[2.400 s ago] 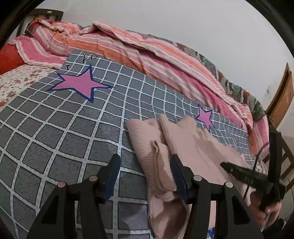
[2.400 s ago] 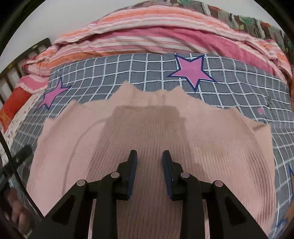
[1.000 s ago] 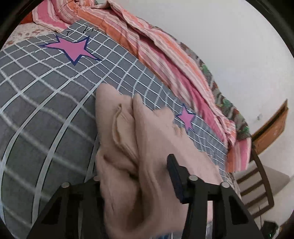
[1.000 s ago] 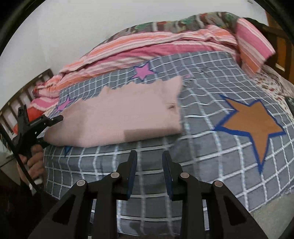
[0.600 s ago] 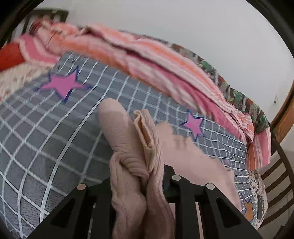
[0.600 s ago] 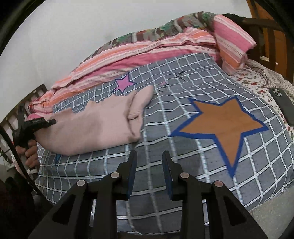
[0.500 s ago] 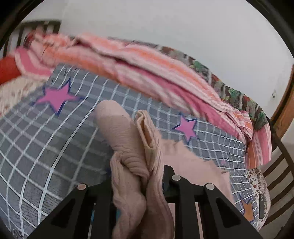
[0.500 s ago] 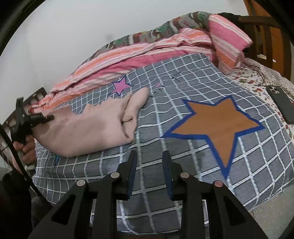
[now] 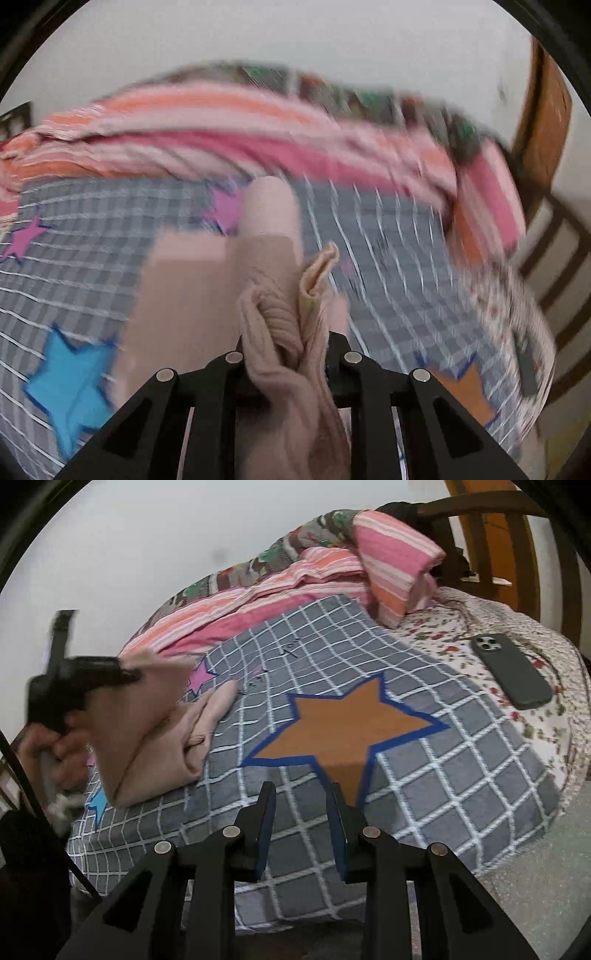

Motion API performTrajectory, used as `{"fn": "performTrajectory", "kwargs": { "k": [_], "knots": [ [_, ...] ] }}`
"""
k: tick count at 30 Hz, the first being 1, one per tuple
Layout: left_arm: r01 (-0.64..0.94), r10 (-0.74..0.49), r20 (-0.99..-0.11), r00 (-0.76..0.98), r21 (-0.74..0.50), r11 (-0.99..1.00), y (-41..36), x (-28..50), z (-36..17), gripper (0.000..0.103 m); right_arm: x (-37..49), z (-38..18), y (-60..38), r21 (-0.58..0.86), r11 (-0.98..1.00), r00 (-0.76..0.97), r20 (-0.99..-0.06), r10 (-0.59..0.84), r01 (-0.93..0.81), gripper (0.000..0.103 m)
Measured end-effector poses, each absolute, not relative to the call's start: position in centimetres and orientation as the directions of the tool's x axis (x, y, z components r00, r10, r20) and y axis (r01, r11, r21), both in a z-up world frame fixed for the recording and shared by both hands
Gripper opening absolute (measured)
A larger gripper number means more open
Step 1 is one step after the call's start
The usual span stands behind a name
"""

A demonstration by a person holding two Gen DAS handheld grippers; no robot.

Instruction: Fold small clothes

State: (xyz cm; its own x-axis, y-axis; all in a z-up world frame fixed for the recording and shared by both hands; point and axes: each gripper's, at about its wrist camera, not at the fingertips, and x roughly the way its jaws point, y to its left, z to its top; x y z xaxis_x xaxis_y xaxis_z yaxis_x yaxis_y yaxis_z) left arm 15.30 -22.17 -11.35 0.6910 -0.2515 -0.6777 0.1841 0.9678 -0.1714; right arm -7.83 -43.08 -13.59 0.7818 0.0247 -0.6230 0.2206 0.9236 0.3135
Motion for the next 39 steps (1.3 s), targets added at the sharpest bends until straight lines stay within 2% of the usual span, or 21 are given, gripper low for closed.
{"fn": "performTrajectory", "kwargs": {
  "k": [3,5,6,7,11,13,15,19,22,27,30,34,35,37,38,39],
  "knots": [
    [0.231,-0.230,-0.713,0.662,-0.097,0.968,-24.7,14.2,-14.7,0.022,-8.4,-13.6,-43.6,0.295,0.928,0.774,-0.633,0.011,0.228,0.029],
    [0.273,-0.265,-0.687,0.677,-0.099,0.957,-24.5,13.3,-14.7,0.036,-8.6,-13.7,-43.7,0.280,0.933,0.767,-0.641,0.008,0.225,0.029],
    [0.327,-0.344,-0.679,0.649,-0.159,0.931,-23.9,12.9,-14.3,0.050,-8.5,-13.7,-43.7,0.276,0.936,0.766,-0.643,0.009,0.220,0.029],
    [0.355,-0.399,-0.675,0.621,-0.211,0.911,-23.4,13.0,-14.0,0.052,-8.4,-13.7,-43.6,0.268,0.940,0.763,-0.646,0.012,0.212,0.029],
    [0.384,-0.521,-0.621,0.586,-0.353,0.853,-18.7,11.9,-12.0,0.054,-6.6,-13.4,-42.6,0.255,0.954,0.761,-0.647,0.049,0.155,0.029],
    [0.376,-0.528,-0.590,0.611,-0.370,0.849,-16.3,11.3,-11.3,0.058,-5.5,-13.1,-41.8,0.265,0.956,0.765,-0.639,0.079,0.123,0.029],
    [0.346,-0.496,-0.584,0.643,-0.356,0.868,-13.8,10.8,-11.1,0.059,-4.0,-12.4,-40.7,0.276,0.958,0.770,-0.627,0.117,0.079,0.029],
    [0.262,-0.388,-0.642,0.661,-0.287,0.921,-9.9,11.3,-12.2,0.059,-0.9,-10.6,-38.3,0.309,0.951,0.793,-0.578,0.194,-0.007,0.032],
    [0.234,-0.364,-0.667,0.650,-0.280,0.931,-7.6,11.4,-13.7,0.059,1.6,-9.4,-36.3,0.345,0.936,0.806,-0.533,0.258,-0.071,0.034],
    [0.338,-0.453,-0.669,0.589,-0.306,0.890,-5.9,9.3,-15.5,0.059,5.8,-9.5,-33.1,0.349,0.933,0.799,-0.534,0.277,-0.089,0.034],
    [0.407,-0.458,-0.680,0.572,-0.249,0.879,-6.6,8.0,-16.3,0.060,7.8,-10.8,-32.3,0.319,0.947,0.774,-0.587,0.238,-0.050,0.026],
    [0.422,-0.417,-0.706,0.573,-0.182,0.888,-9.1,8.1,-17.4,0.060,9.2,-12.6,-32.1,0.307,0.951,0.742,-0.633,0.220,-0.021,0.023],
    [0.420,-0.413,-0.704,0.578,-0.177,0.890,-9.6,8.2,-17.5,0.059,9.4,-12.9,-32.1,0.311,0.950,0.736,-0.639,0.222,-0.017,0.016],
    [0.422,-0.400,-0.679,0.615,-0.145,0.895,-9.9,8.0,-16.9,0.023,9.1,-13.0,-32.1,0.316,0.948,0.736,-0.633,0.239,-0.036,0.008],
    [0.419,-0.401,-0.667,0.628,-0.144,0.896,-9.6,7.9,-16.6,0.023,8.4,-12.6,-32.4,0.317,0.947,0.756,-0.608,0.243,-0.049,0.007],
    [0.414,-0.435,-0.645,0.628,-0.197,0.889,-8.5,8.0,-16.2,0.019,7.8,-12.5,-32.8,0.326,0.944,0.771,-0.588,0.245,-0.051,0.007]
  ]
}}
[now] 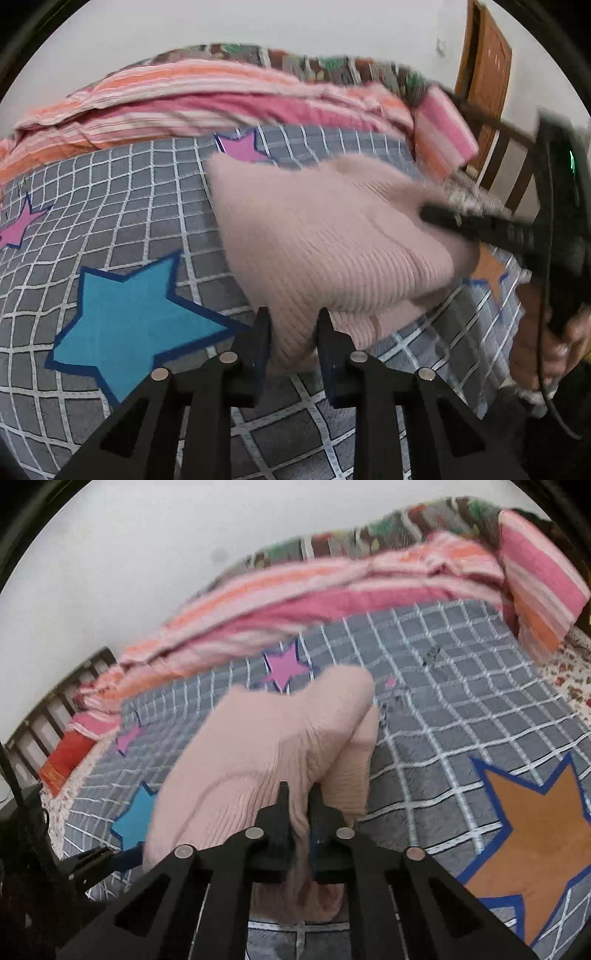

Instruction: Fold small clothes

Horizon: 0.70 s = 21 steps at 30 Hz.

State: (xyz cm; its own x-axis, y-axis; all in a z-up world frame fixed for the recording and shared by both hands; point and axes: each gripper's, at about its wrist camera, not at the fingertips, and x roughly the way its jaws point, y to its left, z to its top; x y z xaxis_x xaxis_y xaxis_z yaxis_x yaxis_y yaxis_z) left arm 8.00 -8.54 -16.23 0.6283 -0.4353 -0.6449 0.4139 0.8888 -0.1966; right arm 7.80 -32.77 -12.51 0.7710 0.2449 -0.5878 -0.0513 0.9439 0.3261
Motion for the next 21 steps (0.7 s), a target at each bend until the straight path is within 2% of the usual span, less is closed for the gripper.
{"fn": "performTrajectory", "kwargs": {
  "k": [2,4,7,8,10,11,13,16,19,21],
  "knots": [
    [0.407,-0.464,-0.645,0.608,-0.249,0.879,-7.3,8.3,-16.6,0.018,7.1,-13.1,-33.4,0.346,0.937,0.768,-0.587,0.254,-0.046,0.006],
    [0.415,-0.468,-0.659,0.589,-0.250,0.875,-7.0,8.2,-17.3,0.018,7.4,-15.4,-33.5,0.350,0.937,0.720,-0.649,0.247,-0.007,0.006],
    [0.431,-0.473,-0.653,0.591,-0.239,0.870,-6.6,7.3,-17.4,0.026,7.0,-15.4,-32.9,0.322,0.947,0.730,-0.645,0.226,-0.009,0.011],
    [0.432,-0.476,-0.651,0.591,-0.243,0.868,-6.2,7.1,-17.3,0.031,6.9,-14.8,-32.9,0.322,0.947,0.737,-0.637,0.226,-0.012,0.016],
    [0.413,-0.474,-0.644,0.601,-0.257,0.874,-5.0,6.5,-17.3,0.043,7.3,-14.0,-33.1,0.338,0.941,0.745,-0.625,0.233,-0.010,0.047],
    [0.394,-0.472,-0.640,0.606,-0.274,0.877,-4.1,6.4,-17.3,0.046,7.6,-13.8,-33.5,0.349,0.937,0.753,-0.615,0.233,-0.005,0.053],
    [0.364,-0.478,-0.628,0.615,-0.312,0.878,-2.4,6.4,-17.3,0.057,8.8,-14.0,-34.1,0.356,0.934,0.747,-0.626,0.223,0.020,0.056],
    [0.323,-0.485,-0.604,0.633,-0.363,0.874,-0.1,7.2,-16.9,0.057,11.2,-15.2,-35.1,0.423,0.905,0.711,-0.649,0.271,0.042,0.067],
    [0.300,-0.502,-0.583,0.639,-0.411,0.861,1.2,8.2,-16.6,0.057,13.4,-17.2,-35.7,0.547,0.837,0.664,-0.639,0.388,0.037,0.071],
    [0.288,-0.511,-0.569,0.645,-0.438,0.851,2.0,8.8,-16.4,0.057,14.3,-17.7,-35.6,0.572,0.820,0.657,-0.628,0.416,0.027,0.073]
  ]
}}
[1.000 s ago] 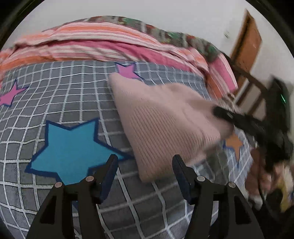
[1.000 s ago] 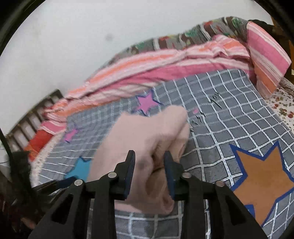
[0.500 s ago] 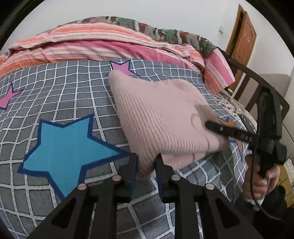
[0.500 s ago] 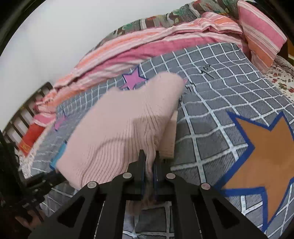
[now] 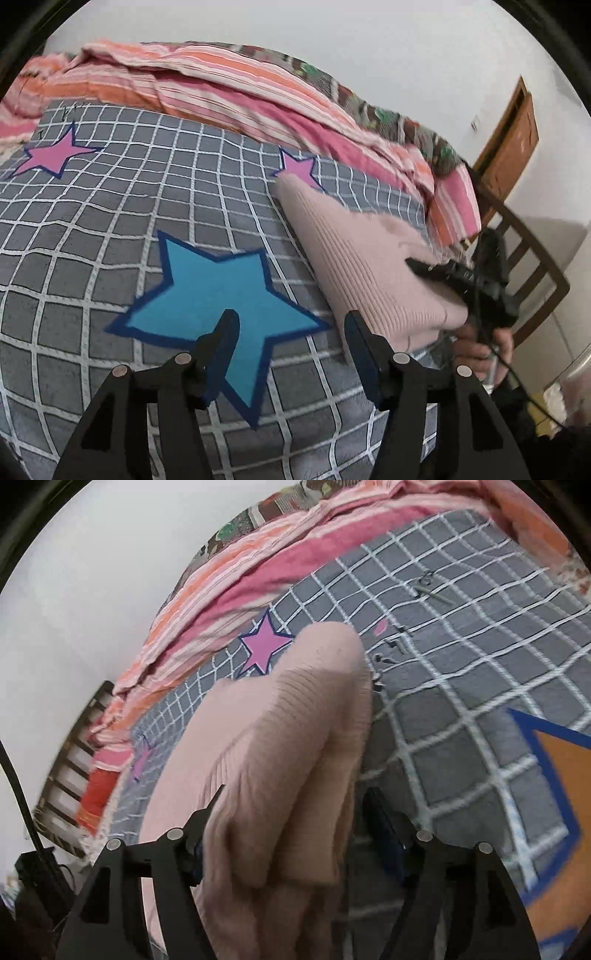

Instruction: Fold small clothes

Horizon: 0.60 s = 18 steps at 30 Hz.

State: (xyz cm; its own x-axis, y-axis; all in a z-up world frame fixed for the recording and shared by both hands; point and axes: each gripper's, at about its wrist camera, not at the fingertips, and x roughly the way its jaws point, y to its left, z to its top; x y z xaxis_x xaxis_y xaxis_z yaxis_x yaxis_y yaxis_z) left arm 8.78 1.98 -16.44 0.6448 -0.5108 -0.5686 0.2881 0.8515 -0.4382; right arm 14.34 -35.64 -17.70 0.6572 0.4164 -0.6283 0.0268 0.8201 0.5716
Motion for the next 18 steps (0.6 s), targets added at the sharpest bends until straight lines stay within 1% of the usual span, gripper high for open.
{"fn": "performTrajectory", "kwargs": {
  "k": [2,3,4,5,6,7,9,12,15,18],
  "knots": [
    [0.283,-0.516,-0.558,0.650,-0.453,0.845,2.4,9.2,-16.3,0.057,15.4,-18.1,-35.4,0.577,0.817,0.632,-0.638,0.440,0.014,0.073],
    [0.280,-0.518,-0.554,0.652,-0.458,0.844,2.6,9.4,-16.3,0.057,15.9,-18.3,-35.2,0.587,0.810,0.615,-0.643,0.457,0.012,0.071],
    [0.277,-0.518,-0.551,0.654,-0.463,0.842,2.6,9.6,-16.3,0.057,16.3,-18.4,-35.1,0.594,0.804,0.602,-0.645,0.470,0.009,0.060],
    [0.274,-0.521,-0.547,0.655,-0.470,0.839,2.7,9.7,-16.3,0.057,16.5,-18.4,-34.8,0.604,0.797,0.585,-0.646,0.490,0.001,0.056],
    [0.270,-0.526,-0.545,0.653,-0.481,0.834,2.7,9.9,-16.3,0.057,16.7,-18.4,-34.7,0.609,0.793,0.573,-0.647,0.503,-0.009,0.047],
    [0.266,-0.528,-0.544,0.652,-0.489,0.831,2.9,10.0,-16.4,0.057,16.8,-18.3,-34.6,0.617,0.786,0.568,-0.641,0.516,-0.018,0.041],
    [0.254,-0.526,-0.544,0.654,-0.497,0.830,3.1,10.2,-16.3,0.057,16.5,-17.5,-34.8,0.631,0.776,0.577,-0.628,0.523,-0.016,0.037],
    [0.245,-0.518,-0.535,0.667,-0.499,0.831,3.7,10.2,-15.8,0.057,15.3,-14.1,-34.2,0.597,0.801,0.625,-0.608,0.490,-0.048,0.035],
    [0.234,-0.498,-0.534,0.684,-0.486,0.842,4.5,10.1,-15.3,0.057,14.8,-10.5,-33.3,0.563,0.825,0.661,-0.607,0.442,-0.034,0.034],
    [0.213,-0.485,-0.529,0.697,-0.492,0.844,5.4,10.3,-15.0,0.057,14.6,-6.5,-30.9,0.448,0.894,0.702,-0.627,0.337,-0.029,0.034]
  ]
}}
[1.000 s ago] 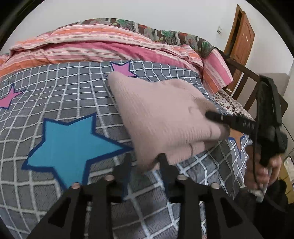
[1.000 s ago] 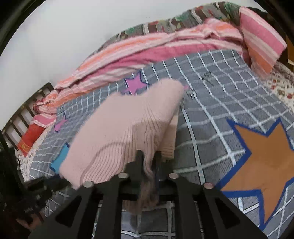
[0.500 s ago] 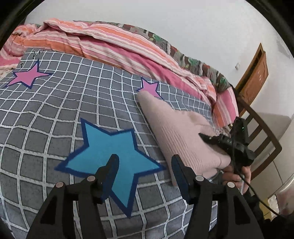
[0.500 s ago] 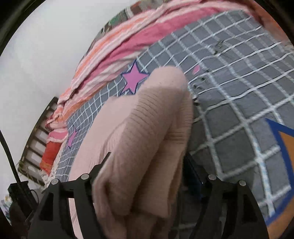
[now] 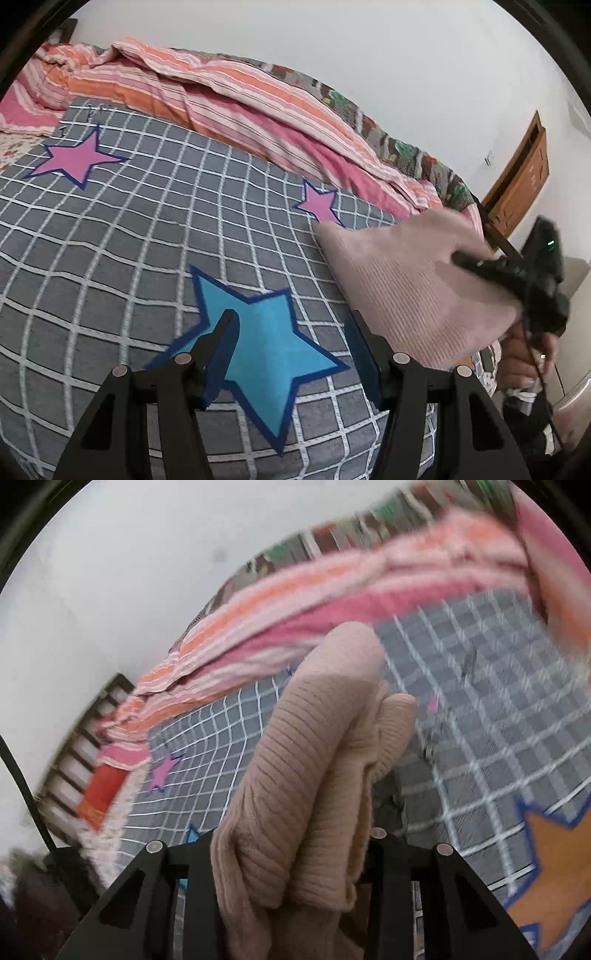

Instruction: Fold small clothes

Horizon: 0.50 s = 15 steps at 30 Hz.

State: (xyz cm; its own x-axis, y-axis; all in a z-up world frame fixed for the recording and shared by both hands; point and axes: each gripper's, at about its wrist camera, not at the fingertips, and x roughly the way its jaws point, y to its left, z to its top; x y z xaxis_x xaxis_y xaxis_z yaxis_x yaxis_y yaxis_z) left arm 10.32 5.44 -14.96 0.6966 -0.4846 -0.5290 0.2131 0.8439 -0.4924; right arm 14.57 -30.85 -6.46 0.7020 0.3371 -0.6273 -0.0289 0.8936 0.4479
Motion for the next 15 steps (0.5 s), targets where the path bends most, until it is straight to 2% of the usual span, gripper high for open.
{"fn": "performTrajectory", "kwargs": {
  "k": [4,7,10,15],
  "knots": [
    [0.187,-0.477,-0.522,0.707,-0.512,0.839,6.7,10.7,-15.0,0.057,15.4,-3.1,-26.4,0.318,0.947,0.734,-0.634,0.245,-0.042,0.034],
    [0.167,-0.466,-0.521,0.716,-0.520,0.838,7.7,11.1,-15.0,0.057,16.8,-2.0,-24.0,0.306,0.950,0.736,-0.628,0.253,-0.065,0.033],
    [0.152,-0.452,-0.516,0.727,-0.522,0.839,9.0,11.5,-14.3,0.057,18.7,-1.6,-22.4,0.395,0.913,0.730,-0.595,0.336,-0.098,0.033],
    [0.147,-0.435,-0.538,0.722,-0.495,0.856,9.6,12.7,-14.2,0.057,21.3,-4.9,-23.5,0.663,0.735,0.722,-0.439,0.534,-0.141,0.033]
  ]
}}
